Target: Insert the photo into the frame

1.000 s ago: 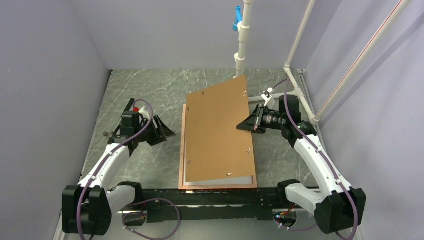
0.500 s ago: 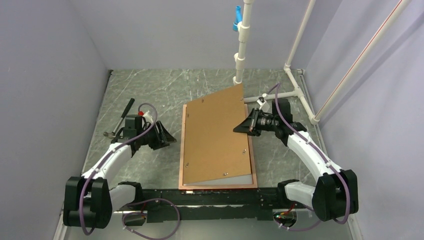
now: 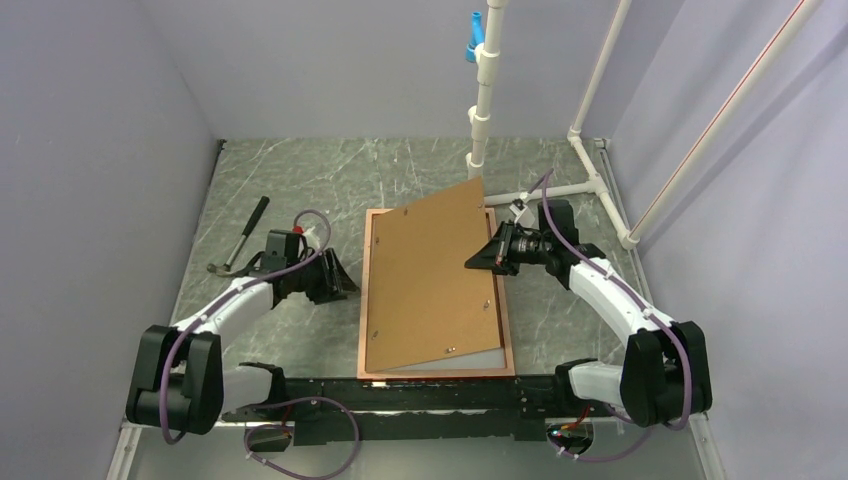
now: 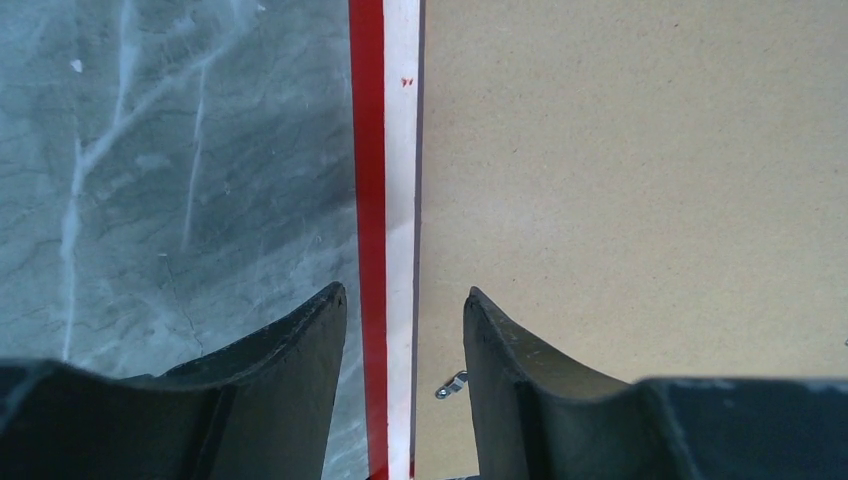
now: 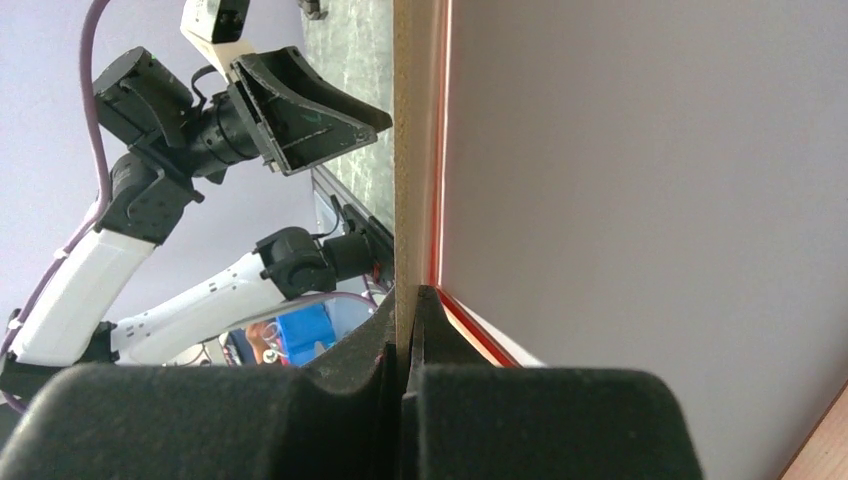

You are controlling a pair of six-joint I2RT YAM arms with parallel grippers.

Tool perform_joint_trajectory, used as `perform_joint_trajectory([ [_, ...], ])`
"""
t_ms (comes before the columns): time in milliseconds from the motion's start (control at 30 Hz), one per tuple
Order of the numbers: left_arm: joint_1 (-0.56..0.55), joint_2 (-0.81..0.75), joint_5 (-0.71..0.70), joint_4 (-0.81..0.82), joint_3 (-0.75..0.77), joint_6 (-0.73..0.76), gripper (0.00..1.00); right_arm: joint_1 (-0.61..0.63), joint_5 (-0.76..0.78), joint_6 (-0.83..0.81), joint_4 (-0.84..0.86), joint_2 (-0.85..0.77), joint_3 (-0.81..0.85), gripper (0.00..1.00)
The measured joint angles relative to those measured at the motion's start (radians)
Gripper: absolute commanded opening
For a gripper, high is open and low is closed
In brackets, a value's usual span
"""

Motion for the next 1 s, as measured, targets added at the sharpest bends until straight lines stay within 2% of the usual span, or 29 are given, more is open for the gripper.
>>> perform_joint_trajectory([
  [467, -0.069, 0.138, -0.048, 0.019, 0.013, 0.001, 0.49, -0.001, -0.010, -0.018, 0.035, 0.059, -0.014, 0.00],
  [667, -0.082, 0.163, -0.049, 0.031, 0.014, 0.001, 0.49, -0.001, -0.023, -0.039, 0.036, 0.082, -0.014, 0.00],
  [833, -0.098, 0.186, -0.054, 0.034, 0.024, 0.000, 0.44, -0.003, -0.032, -0.055, 0.038, 0.106, -0.014, 0.00],
  [1000, -0.110, 0.202, -0.060, 0.040, 0.035, 0.001, 0.46, -0.004, -0.032, -0.066, 0.038, 0.115, -0.014, 0.00],
])
